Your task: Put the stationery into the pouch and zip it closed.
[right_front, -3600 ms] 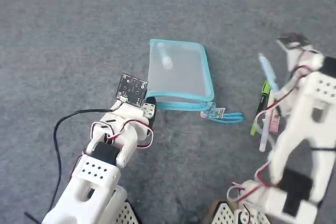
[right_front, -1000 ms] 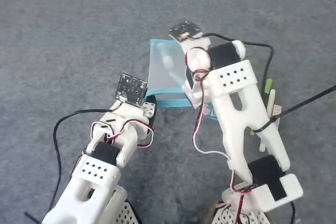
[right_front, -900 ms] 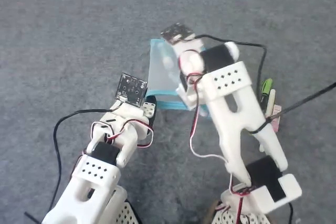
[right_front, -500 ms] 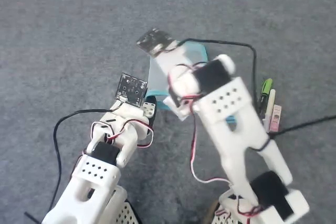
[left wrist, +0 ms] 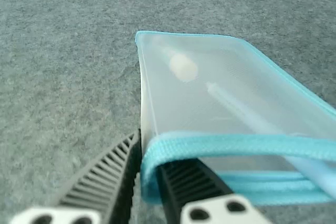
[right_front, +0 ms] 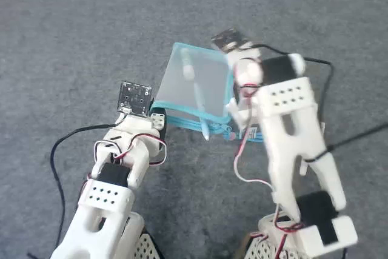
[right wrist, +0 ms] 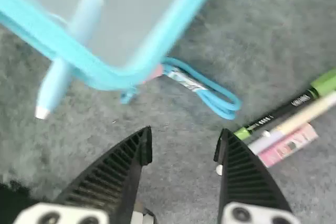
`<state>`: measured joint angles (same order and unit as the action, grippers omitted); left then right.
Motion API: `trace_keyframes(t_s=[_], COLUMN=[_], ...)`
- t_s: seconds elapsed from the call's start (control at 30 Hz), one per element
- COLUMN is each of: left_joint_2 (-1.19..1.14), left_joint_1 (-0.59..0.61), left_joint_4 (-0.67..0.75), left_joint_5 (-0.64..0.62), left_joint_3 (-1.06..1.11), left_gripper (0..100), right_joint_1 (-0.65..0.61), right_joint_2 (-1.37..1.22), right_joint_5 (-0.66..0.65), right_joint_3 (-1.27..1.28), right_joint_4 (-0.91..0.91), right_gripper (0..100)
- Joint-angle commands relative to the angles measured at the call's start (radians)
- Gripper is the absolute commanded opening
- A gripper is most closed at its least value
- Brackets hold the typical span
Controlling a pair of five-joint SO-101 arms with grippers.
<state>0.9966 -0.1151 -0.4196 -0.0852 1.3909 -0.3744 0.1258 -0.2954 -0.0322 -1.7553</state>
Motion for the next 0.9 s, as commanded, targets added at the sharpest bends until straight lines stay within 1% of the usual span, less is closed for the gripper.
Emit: trace_keyframes(t_s=[0.0, 0.13, 0.2, 0.3, 0.37, 0.47, 0.63, 0.7, 0.8, 0.87], left_joint_2=[0.002, 0.002, 0.002, 0.002, 0.002, 0.002, 0.003, 0.002, 0.008, 0.008], left_joint_1=[0.008, 0.008, 0.008, 0.008, 0.008, 0.008, 0.000, -0.021, -0.064, -0.068], left_joint_4=[0.032, 0.032, 0.032, 0.032, 0.032, 0.031, 0.029, 0.028, 0.000, 0.002], left_joint_5=[-0.011, -0.011, -0.011, -0.011, -0.011, -0.011, -0.011, -0.011, -0.011, -0.011], left_joint_3=[-0.041, -0.041, -0.041, -0.039, -0.039, -0.038, -0.036, -0.036, -0.036, -0.038], left_gripper=[1, 1, 1, 1, 1, 1, 1, 1, 1, 1], right_joint_1=[-0.113, -0.254, -0.303, -0.305, -0.275, -0.206, -0.045, -0.004, 0.005, 0.007], right_joint_2=[-0.016, -0.045, -0.048, -0.036, -0.033, -0.028, -0.030, -0.022, -0.021, -0.021], right_joint_5=[-0.014, -0.014, -0.014, -0.014, -0.002, 0.072, 0.075, 0.058, 0.023, 0.020], right_joint_3=[-0.008, -0.008, -0.009, -0.012, -0.008, -0.008, -0.005, -0.005, -0.006, -0.006], right_joint_4=[-0.004, 0.047, 0.074, 0.142, 0.185, 0.194, 0.160, 0.137, 0.105, 0.087], right_gripper=[19.0, 19.0, 19.0, 19.0, 19.0, 19.0, 19.0, 19.0, 19.0, 19.0])
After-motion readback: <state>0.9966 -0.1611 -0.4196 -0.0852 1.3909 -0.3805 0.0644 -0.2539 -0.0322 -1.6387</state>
